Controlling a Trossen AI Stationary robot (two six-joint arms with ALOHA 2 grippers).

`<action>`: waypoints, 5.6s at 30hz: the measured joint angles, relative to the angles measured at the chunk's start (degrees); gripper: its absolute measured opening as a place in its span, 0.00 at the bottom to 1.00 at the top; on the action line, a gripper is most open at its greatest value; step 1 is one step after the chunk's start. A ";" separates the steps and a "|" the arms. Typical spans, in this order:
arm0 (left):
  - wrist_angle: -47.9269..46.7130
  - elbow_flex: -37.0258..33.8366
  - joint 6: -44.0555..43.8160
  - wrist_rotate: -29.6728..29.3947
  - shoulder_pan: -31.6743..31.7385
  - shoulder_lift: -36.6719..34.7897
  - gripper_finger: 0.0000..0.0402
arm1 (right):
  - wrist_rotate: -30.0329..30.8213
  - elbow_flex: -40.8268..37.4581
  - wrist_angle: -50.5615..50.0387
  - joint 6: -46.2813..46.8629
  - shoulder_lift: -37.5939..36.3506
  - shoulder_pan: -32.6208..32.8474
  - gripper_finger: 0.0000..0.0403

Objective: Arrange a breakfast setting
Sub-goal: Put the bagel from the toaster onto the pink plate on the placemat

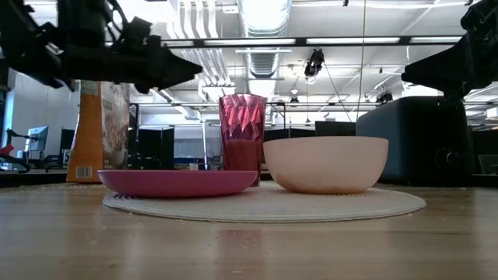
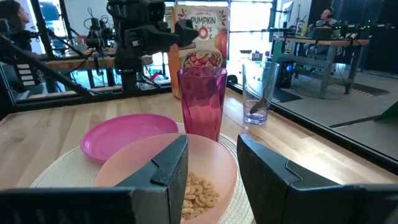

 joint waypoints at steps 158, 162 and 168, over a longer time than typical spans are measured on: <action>1.93 -9.65 11.53 -4.59 0.42 -15.38 0.65 | -34.58 57.69 -74.92 22.95 26.59 -91.22 0.50; 1.70 -9.65 11.53 -4.59 0.42 -15.38 0.65 | -35.12 58.50 -75.39 20.15 30.04 -92.62 0.50; 1.53 -9.65 11.90 -4.59 0.42 -15.38 0.65 | -34.53 60.39 -80.29 20.30 32.19 -93.20 0.50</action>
